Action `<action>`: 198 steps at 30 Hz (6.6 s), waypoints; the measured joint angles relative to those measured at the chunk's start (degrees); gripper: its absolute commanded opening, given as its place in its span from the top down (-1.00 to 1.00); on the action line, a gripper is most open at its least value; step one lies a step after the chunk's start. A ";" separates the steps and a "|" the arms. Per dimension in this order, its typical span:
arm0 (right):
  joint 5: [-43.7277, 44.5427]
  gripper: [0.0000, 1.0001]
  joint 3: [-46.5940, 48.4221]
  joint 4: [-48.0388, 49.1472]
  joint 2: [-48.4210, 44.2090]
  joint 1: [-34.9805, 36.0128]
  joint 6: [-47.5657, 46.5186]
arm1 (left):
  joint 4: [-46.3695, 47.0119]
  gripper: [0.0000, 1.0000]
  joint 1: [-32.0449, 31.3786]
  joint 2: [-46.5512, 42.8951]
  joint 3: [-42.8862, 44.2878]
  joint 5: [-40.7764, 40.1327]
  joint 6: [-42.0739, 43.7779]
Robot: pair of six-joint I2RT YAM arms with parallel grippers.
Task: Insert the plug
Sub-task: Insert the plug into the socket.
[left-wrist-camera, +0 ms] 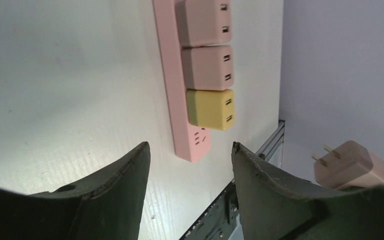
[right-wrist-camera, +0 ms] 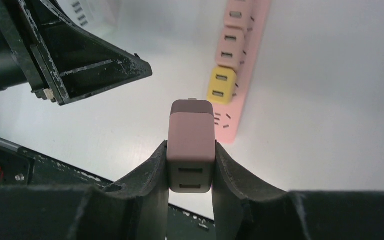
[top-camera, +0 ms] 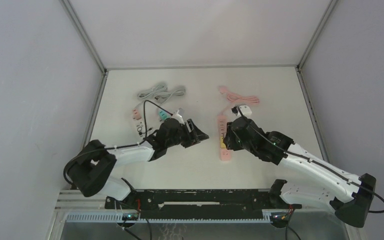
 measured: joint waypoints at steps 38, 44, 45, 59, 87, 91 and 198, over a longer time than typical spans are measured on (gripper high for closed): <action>-16.63 1.00 0.00 -7.45 16.02 -11.32 0.20 | 5.03 -0.04 0.28 28.37 21.16 11.26 4.92; -16.81 1.00 0.00 -7.39 18.14 -11.34 0.20 | 6.08 0.07 0.28 28.96 21.51 12.13 4.26; -16.83 1.00 0.00 -7.34 18.62 -11.34 0.22 | 6.29 0.08 0.31 29.03 21.51 12.17 3.98; -16.44 1.00 4.33 -7.15 27.15 -10.45 0.28 | 10.10 0.13 0.81 29.68 20.04 13.05 1.20; -14.62 1.00 8.48 -11.34 33.24 -8.92 0.28 | 18.75 0.09 0.92 30.29 15.43 11.89 -3.58; -14.62 1.00 9.33 -12.04 34.14 -8.92 0.26 | 18.75 0.09 0.92 30.29 15.43 11.89 -3.58; -7.13 -0.68 3.21 -5.18 18.14 -7.45 4.74 | 9.73 -0.34 1.14 24.59 13.35 9.25 -4.11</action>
